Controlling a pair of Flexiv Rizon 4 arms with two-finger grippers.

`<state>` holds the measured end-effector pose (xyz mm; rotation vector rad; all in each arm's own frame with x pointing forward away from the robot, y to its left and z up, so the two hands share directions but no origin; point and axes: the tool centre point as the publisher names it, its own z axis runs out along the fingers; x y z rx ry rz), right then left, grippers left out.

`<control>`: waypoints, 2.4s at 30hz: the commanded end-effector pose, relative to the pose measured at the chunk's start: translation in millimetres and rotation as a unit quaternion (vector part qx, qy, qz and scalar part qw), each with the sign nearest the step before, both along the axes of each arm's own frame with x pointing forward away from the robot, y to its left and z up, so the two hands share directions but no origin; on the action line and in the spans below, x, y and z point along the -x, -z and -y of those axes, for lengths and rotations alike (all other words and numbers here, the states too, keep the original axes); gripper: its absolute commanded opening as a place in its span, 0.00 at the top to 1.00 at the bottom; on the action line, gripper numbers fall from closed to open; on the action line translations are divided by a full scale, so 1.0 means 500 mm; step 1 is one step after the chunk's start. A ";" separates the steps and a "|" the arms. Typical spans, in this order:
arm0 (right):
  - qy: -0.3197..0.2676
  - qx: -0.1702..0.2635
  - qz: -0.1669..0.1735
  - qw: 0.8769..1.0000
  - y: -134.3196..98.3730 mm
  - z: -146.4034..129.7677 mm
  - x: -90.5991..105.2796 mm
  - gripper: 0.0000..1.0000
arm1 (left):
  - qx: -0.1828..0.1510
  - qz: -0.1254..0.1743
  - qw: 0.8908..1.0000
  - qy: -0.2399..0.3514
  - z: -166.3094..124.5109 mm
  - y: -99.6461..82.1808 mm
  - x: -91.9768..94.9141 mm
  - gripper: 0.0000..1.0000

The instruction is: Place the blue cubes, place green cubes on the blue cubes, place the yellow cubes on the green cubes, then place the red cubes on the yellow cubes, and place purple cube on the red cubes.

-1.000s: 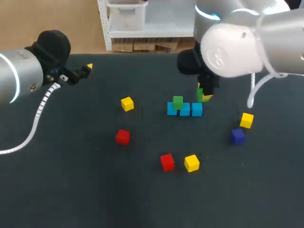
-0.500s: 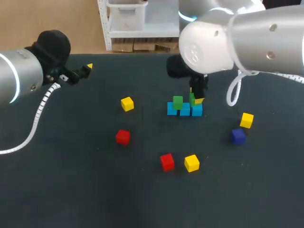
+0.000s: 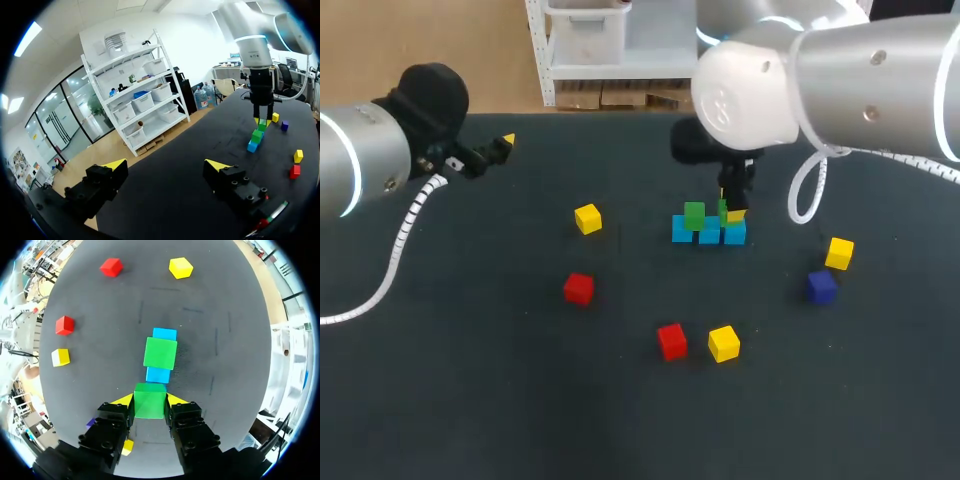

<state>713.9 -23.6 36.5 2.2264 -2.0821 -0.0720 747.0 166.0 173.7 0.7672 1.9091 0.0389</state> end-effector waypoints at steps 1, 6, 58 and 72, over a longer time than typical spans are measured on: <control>0.001 -0.005 0.003 1.000 0.006 0.005 0.000 1.00 | 0.000 0.002 1.000 -0.001 0.001 0.001 0.000 0.00; 0.002 -0.009 0.004 1.000 0.010 0.003 -0.005 1.00 | 0.000 0.002 1.000 -0.001 0.001 0.001 0.000 0.00; -0.010 -0.008 -0.001 1.000 0.030 -0.010 -0.016 0.79 | 0.000 0.002 1.000 -0.001 0.001 0.001 0.000 0.00; -0.013 -0.006 -0.001 1.000 0.032 -0.007 -0.013 0.00 | 0.000 0.002 1.000 -0.001 0.001 0.001 0.000 0.00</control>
